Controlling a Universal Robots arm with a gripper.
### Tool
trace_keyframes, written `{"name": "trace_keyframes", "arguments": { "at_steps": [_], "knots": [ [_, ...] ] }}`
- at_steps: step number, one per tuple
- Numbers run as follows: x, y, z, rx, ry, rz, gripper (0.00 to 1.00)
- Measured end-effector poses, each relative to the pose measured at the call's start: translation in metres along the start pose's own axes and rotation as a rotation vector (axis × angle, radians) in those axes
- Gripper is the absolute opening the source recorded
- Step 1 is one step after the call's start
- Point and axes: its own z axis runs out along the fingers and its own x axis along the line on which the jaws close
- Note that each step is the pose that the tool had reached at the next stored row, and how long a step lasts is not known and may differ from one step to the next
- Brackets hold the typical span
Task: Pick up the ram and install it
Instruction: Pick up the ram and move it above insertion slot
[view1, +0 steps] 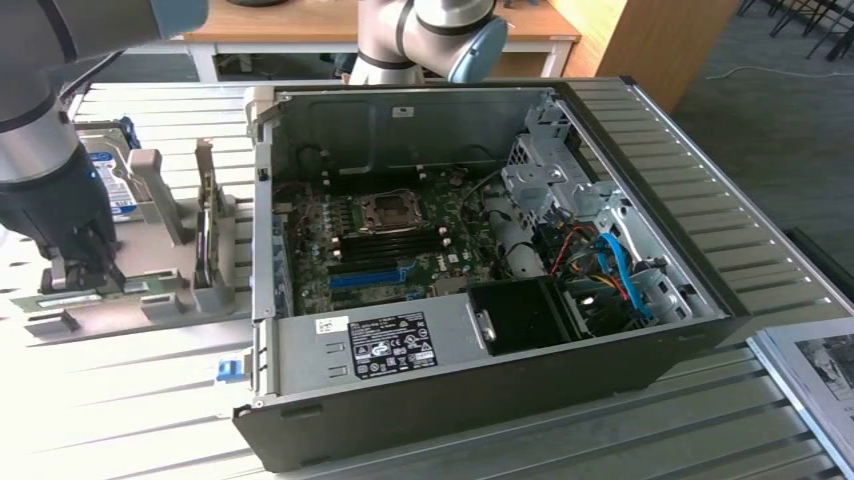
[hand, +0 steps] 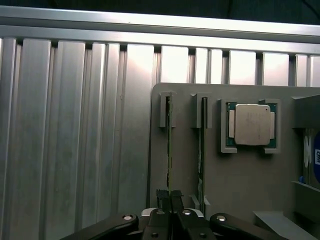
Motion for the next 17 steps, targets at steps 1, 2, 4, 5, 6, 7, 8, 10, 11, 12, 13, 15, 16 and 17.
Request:
{"name": "trace_keyframes", "arguments": {
  "at_steps": [1, 2, 4, 5, 6, 7, 8, 10, 11, 12, 13, 15, 16, 17],
  "knots": [
    [0.0, 0.0, -0.0016, 0.0, 0.0, 0.0, 0.12],
    [0.0, 0.0, -0.0032, 0.0, 0.0, 0.0, 0.12],
    [0.0, -0.0001, -0.0064, 0.0, 0.0, 0.0, 0.12],
    [0.0, 0.0, -0.0081, 0.0, 0.0, 0.0, 0.12],
    [0.0, 0.0, -0.0095, 0.0, 0.0, 0.0, 0.12],
    [0.0, 0.0, -0.0109, 0.0, 0.0, 0.0, 0.12],
    [0.0, 0.0, -0.0125, 0.0, 0.0, 0.0, 0.12],
    [0.0, 0.0, -0.0156, -0.0001, 0.0, 0.0, 0.12],
    [0.0, 0.0001, -0.0174, 0.0, 0.0, 0.0, 0.12],
    [0.0, 0.0001, -0.0192, 0.0, 0.0, 0.0, 0.12],
    [0.0, 0.0001, -0.0211, 0.0, 0.0, 0.0, 0.12],
    [0.0, 0.0001, -0.0249, 0.0, 0.0, 0.0, 0.12],
    [0.0, 0.0001, -0.0268, 0.0, 0.0, 0.0, 0.12],
    [0.0, 0.0001, -0.0286, 0.0, 0.0, 0.0, 0.12]
  ]
}}
